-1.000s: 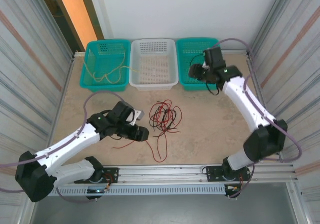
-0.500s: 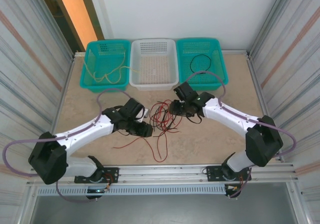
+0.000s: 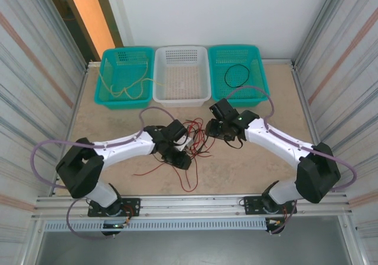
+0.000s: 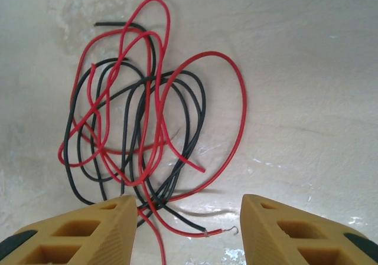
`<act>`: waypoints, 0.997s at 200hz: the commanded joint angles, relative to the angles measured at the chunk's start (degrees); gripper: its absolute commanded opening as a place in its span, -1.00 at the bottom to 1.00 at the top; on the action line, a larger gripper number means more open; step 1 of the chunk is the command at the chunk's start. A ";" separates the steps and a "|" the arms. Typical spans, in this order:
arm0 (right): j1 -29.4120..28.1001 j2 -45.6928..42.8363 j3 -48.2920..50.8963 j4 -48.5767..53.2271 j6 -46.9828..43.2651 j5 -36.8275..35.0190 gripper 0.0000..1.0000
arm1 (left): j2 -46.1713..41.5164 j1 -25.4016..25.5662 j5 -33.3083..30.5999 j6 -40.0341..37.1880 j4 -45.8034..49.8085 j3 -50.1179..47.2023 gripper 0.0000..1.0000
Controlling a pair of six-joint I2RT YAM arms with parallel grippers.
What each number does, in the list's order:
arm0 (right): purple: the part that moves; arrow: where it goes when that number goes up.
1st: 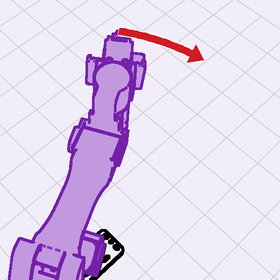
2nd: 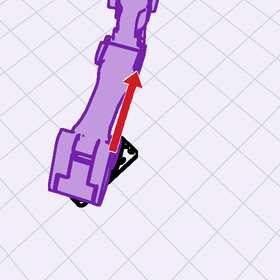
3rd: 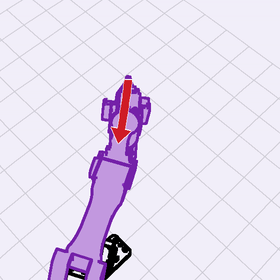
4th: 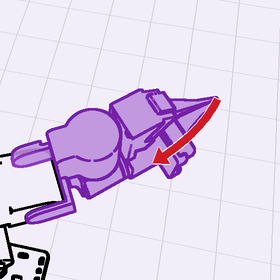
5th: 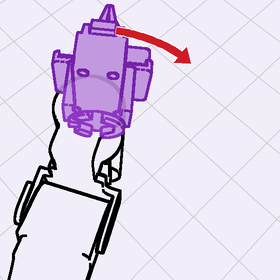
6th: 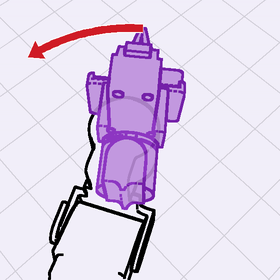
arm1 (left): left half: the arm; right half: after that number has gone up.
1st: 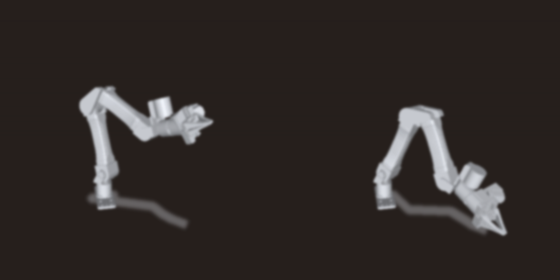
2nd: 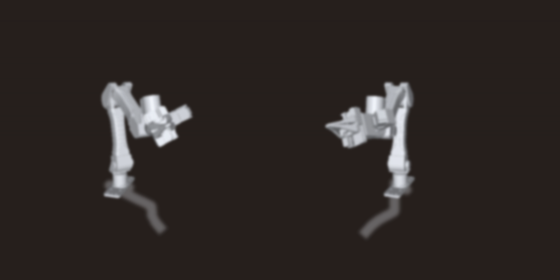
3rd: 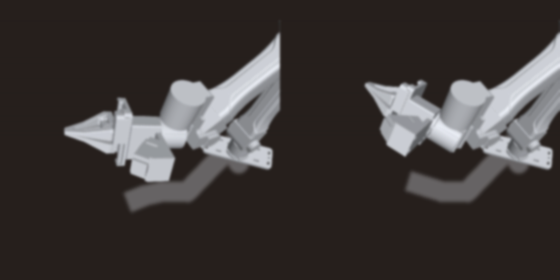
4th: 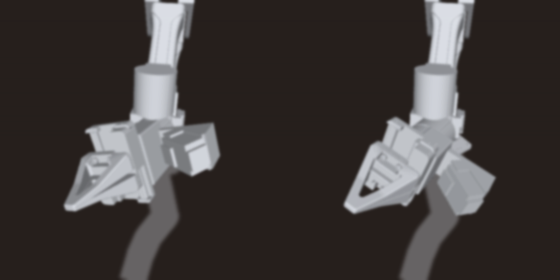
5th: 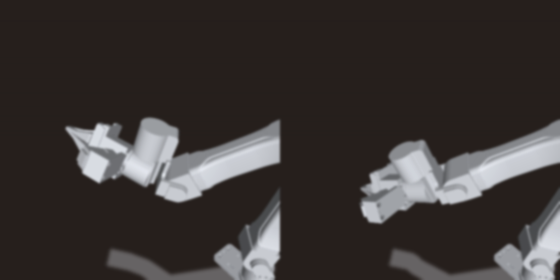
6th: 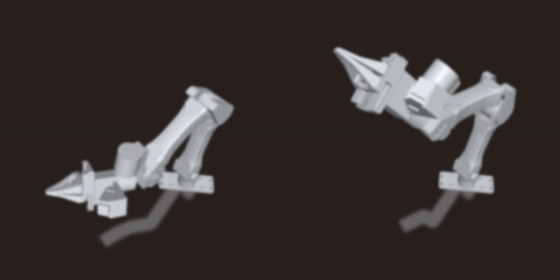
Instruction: Untangle the cables
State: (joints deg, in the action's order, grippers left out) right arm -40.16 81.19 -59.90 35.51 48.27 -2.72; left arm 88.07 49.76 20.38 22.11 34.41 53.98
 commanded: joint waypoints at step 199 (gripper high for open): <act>-12.31 27.90 -14.34 6.50 -3.19 3.56 -0.57 | -27.86 -21.54 1.07 3.42 5.25 -8.00 -0.34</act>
State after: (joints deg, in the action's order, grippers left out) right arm -52.42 107.83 -72.64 38.89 45.80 2.66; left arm 61.65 28.82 20.01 25.32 39.62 46.68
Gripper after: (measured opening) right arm 0.210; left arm 0.330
